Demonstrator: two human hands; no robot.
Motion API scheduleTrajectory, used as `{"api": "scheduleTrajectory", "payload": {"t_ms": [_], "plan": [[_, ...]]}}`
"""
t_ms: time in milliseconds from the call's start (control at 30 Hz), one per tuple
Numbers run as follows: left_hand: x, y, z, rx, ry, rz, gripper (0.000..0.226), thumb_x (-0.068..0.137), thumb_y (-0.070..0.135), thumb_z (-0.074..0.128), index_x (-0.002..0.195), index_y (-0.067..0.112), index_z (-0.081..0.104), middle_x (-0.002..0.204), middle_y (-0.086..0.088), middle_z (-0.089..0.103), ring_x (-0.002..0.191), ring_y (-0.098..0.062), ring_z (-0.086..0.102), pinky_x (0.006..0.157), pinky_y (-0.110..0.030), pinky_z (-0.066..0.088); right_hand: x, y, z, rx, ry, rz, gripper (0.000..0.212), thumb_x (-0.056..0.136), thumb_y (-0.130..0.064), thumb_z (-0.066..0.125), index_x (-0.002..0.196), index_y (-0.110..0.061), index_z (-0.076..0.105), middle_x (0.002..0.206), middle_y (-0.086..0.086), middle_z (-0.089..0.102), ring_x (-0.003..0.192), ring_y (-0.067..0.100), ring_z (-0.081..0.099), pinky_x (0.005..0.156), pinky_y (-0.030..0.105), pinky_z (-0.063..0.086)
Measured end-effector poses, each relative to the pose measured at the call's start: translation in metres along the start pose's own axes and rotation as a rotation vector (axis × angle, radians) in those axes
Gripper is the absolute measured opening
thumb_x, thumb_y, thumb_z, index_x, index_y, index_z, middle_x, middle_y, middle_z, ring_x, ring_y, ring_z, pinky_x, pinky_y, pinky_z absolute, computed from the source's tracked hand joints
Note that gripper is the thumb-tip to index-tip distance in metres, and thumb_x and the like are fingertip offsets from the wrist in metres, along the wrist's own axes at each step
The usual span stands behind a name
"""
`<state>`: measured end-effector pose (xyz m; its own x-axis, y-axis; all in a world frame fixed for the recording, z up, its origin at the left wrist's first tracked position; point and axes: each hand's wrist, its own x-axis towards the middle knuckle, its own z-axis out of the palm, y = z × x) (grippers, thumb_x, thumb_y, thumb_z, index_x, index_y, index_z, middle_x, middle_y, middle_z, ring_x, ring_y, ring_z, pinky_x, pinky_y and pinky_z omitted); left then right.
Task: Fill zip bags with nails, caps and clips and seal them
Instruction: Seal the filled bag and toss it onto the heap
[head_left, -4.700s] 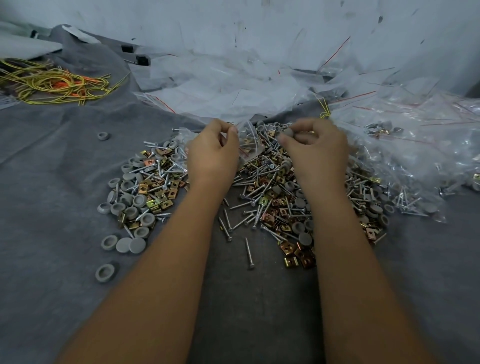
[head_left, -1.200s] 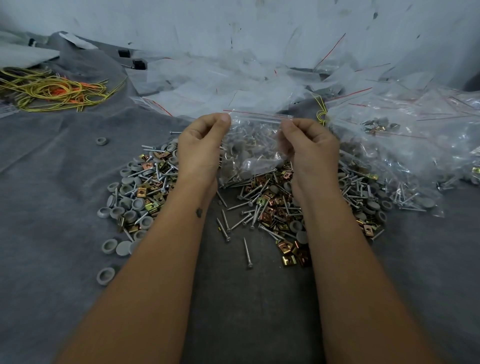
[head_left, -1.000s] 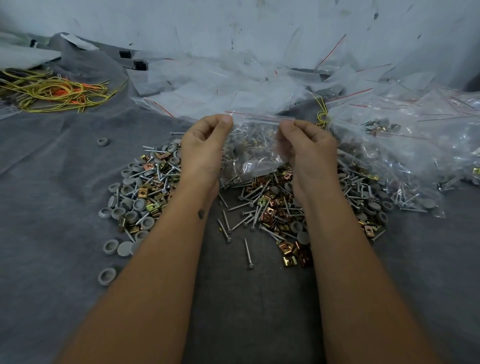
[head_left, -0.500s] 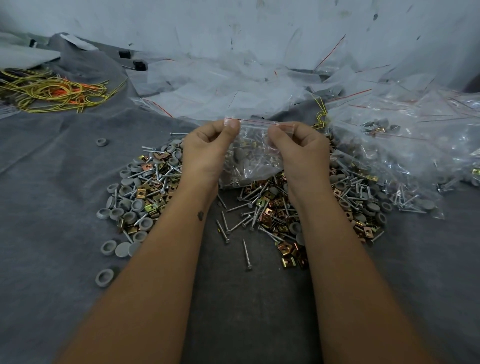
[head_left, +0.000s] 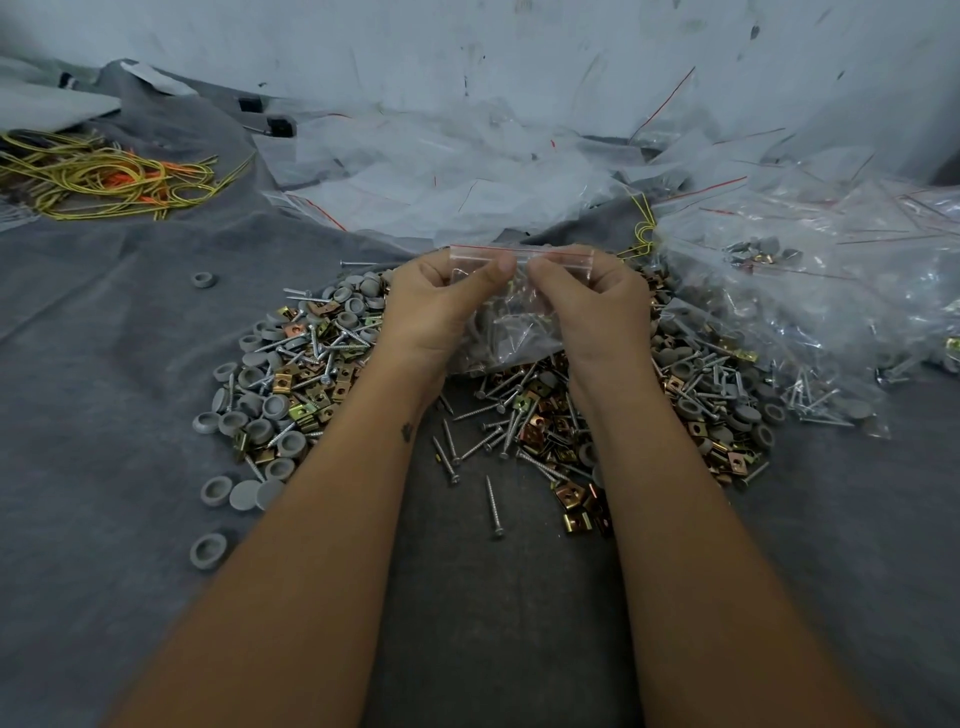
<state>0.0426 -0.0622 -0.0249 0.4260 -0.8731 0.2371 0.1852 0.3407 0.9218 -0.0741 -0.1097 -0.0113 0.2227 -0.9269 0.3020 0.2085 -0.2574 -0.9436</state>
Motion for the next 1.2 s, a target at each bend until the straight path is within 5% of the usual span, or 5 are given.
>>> {"api": "scheduleTrajectory", "payload": {"t_ms": [267, 500, 700, 867, 1200], "plan": [[0.001, -0.002, 0.0, 0.036, -0.017, 0.015, 0.019, 0.088, 0.007, 0.065, 0.1, -0.007, 0.067, 0.096, -0.028, 0.069, 0.091, -0.048, 0.064, 0.083, -0.054, 0.052, 0.001, 0.003, 0.002, -0.015, -0.044, -0.013, 0.017, 0.083, -0.001, 0.069, 0.078, -0.017, 0.07, 0.069, -0.006, 0.072, 0.068, 0.009, 0.067, 0.063, 0.022, 0.054], [0.002, 0.004, -0.001, 0.124, 0.038, 0.091, 0.014, 0.094, 0.013, 0.06, 0.086, 0.013, 0.072, 0.077, 0.01, 0.074, 0.077, 0.0, 0.068, 0.07, -0.015, 0.051, 0.005, -0.001, -0.002, 0.05, 0.048, -0.032, 0.013, 0.081, -0.002, 0.072, 0.078, -0.015, 0.073, 0.063, -0.007, 0.068, 0.057, 0.005, 0.058, 0.057, 0.018, 0.048], [0.003, 0.005, -0.007, 0.024, 0.103, -0.018, 0.024, 0.091, 0.04, 0.058, 0.085, 0.027, 0.076, 0.085, 0.003, 0.075, 0.079, -0.019, 0.069, 0.072, -0.04, 0.055, 0.005, -0.002, -0.011, 0.118, -0.052, 0.038, 0.016, 0.094, -0.018, 0.06, 0.097, -0.009, 0.073, 0.085, 0.004, 0.074, 0.076, 0.013, 0.069, 0.07, 0.024, 0.054], [0.004, 0.015, -0.015, -0.234, 0.12, 0.116, 0.029, 0.103, 0.04, 0.037, 0.115, 0.037, 0.063, 0.093, 0.005, 0.074, 0.076, -0.013, 0.07, 0.06, -0.028, 0.056, 0.0, 0.001, -0.008, -0.355, -0.298, -0.02, 0.01, 0.087, -0.02, 0.07, 0.095, -0.027, 0.07, 0.096, -0.006, 0.071, 0.09, 0.005, 0.066, 0.079, 0.019, 0.051], [-0.017, 0.012, 0.023, 0.39, -0.168, -0.073, 0.028, 0.091, 0.01, 0.064, 0.116, 0.018, 0.055, 0.094, -0.001, 0.069, 0.077, -0.014, 0.068, 0.065, -0.029, 0.057, -0.001, -0.016, -0.015, -0.157, 0.211, -0.112, 0.022, 0.1, -0.022, 0.05, 0.079, -0.022, 0.057, 0.054, -0.016, 0.048, 0.049, -0.002, 0.041, 0.049, 0.014, 0.036]]}}
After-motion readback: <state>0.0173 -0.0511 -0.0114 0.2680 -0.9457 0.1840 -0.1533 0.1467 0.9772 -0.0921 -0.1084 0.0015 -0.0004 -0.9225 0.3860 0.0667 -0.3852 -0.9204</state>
